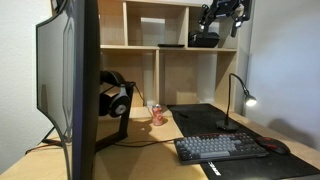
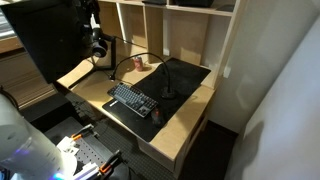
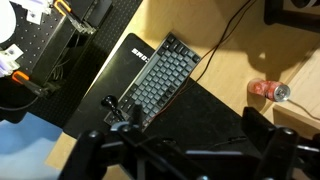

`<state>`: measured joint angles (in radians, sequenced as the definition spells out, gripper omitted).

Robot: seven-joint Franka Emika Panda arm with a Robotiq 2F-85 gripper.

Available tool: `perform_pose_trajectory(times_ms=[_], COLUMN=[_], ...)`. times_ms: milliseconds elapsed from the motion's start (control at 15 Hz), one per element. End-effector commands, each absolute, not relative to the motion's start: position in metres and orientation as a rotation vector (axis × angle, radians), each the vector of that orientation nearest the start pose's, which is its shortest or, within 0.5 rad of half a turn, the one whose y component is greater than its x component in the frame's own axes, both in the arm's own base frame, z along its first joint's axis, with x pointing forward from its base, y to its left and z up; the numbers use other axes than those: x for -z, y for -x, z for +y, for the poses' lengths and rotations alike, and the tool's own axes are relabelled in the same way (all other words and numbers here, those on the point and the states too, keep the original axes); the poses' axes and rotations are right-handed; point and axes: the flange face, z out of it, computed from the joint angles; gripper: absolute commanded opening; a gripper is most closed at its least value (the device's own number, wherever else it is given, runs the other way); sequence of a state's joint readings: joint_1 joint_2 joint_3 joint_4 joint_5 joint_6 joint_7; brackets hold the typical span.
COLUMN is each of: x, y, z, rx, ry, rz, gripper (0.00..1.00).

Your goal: Move the desk lamp to the right

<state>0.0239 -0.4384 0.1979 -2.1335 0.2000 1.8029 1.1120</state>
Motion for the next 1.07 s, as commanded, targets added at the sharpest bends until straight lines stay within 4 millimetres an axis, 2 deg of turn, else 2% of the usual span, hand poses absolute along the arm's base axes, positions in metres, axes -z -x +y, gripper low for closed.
perform_pose_trajectory(times_ms=[0, 67, 133, 200, 400, 533, 600, 667, 733, 800, 1000], x=[-0.588, -0.588, -0.576, -0.563, -0.548, -0.538, -0.536, -0.538, -0.533, -0.531, -0.533], y=[-0.417, -0.417, -0.418, -0.430, -0.463, -0.479, -0.481, -0.469, -0.474, -0.478, -0.479], z=[0.125, 0.125, 0.124, 0.111, 0.043, 0.001, -0.014, 0.003, -0.012, -0.020, -0.021], rx=[0.015, 0.015, -0.020, -0.074, -0.101, -0.147, -0.187, -0.130, -0.146, -0.154, -0.171], ry=[2.666, 2.666, 2.731, 2.772, 2.747, 2.716, 2.664, 2.711, 2.688, 2.677, 2.754], rz=[1.355, 1.355, 1.271, 1.187, 1.047, 1.130, 1.285, 1.185, 1.235, 1.260, 1.245], gripper=[1.00, 1.00, 1.00, 1.00, 1.00, 1.00, 1.00, 1.00, 1.00, 1.00, 1.00])
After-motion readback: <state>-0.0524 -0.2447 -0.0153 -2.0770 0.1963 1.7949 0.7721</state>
